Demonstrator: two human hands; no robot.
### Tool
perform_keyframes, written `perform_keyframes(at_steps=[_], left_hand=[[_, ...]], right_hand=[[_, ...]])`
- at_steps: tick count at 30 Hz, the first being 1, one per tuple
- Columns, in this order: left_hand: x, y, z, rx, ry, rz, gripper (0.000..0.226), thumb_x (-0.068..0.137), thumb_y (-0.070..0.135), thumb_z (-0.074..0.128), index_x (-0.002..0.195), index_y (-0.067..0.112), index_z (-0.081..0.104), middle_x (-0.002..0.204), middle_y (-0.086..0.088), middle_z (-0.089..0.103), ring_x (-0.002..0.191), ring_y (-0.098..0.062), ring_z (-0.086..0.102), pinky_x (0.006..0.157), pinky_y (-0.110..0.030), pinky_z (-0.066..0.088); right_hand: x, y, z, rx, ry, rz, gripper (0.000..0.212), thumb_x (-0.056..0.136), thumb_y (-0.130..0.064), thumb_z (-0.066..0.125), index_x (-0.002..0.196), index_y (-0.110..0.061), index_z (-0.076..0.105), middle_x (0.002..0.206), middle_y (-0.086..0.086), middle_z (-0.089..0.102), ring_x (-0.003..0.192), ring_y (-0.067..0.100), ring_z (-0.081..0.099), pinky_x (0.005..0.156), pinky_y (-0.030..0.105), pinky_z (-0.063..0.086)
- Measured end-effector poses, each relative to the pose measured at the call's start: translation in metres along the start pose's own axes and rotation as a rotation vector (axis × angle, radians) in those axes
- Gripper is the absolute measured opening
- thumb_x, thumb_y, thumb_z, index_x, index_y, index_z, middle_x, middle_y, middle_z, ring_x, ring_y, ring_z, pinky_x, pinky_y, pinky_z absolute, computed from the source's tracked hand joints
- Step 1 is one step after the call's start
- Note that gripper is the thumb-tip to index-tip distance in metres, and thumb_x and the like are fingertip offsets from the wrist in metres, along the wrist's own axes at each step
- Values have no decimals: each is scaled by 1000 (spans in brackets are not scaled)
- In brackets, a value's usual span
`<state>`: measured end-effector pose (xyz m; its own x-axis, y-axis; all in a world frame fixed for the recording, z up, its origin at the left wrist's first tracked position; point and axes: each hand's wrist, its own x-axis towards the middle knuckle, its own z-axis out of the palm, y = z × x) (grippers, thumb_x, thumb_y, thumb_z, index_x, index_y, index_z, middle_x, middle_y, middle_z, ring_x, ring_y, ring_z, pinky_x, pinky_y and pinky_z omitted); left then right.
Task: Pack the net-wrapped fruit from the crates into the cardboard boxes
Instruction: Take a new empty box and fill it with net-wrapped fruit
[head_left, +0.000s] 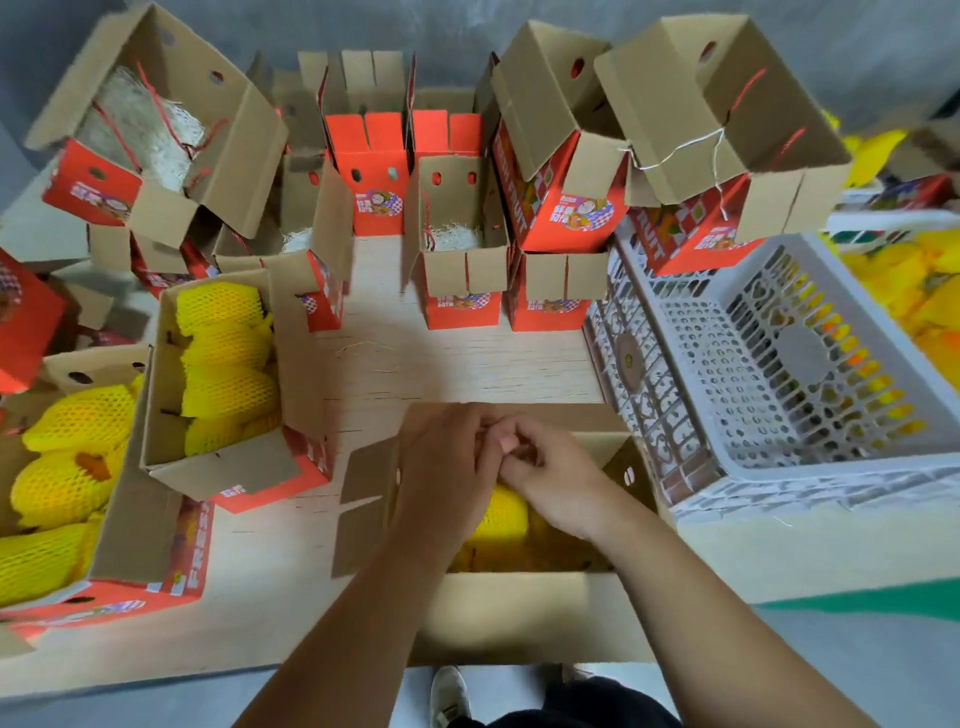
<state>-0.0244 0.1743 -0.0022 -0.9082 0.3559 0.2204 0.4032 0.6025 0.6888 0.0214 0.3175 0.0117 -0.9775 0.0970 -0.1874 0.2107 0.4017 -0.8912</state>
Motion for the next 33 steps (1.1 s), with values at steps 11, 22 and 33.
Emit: perform_keyframes(at_steps=[11,22,33], left_hand=[[87,190,151,-319,-149,207,31,100,28,44,118,23,68,113,11,69,103,-3,64,87,-27,54],[156,381,378,-272,-358,250,29,103,5,50,120,10,73,115,-9,73,106,-24,67,91,-37,52],[257,393,473,552,-388,386,30,96,42,54,120,29,66,121,4,63,120,-26,48,100,-43,35]], right_hand=[[-31,78,-214,71,481,-79,8,99,-22,64,100,-29,63,83,-11,68,61,10,59,55,18,41],[-54,220,-463,90,673,90,11,93,-26,73,90,-32,65,77,-15,72,65,-8,61,59,12,43],[37,305,-586,-306,493,256,49,90,-18,67,137,-18,53,129,10,59,113,32,60,88,39,50]])
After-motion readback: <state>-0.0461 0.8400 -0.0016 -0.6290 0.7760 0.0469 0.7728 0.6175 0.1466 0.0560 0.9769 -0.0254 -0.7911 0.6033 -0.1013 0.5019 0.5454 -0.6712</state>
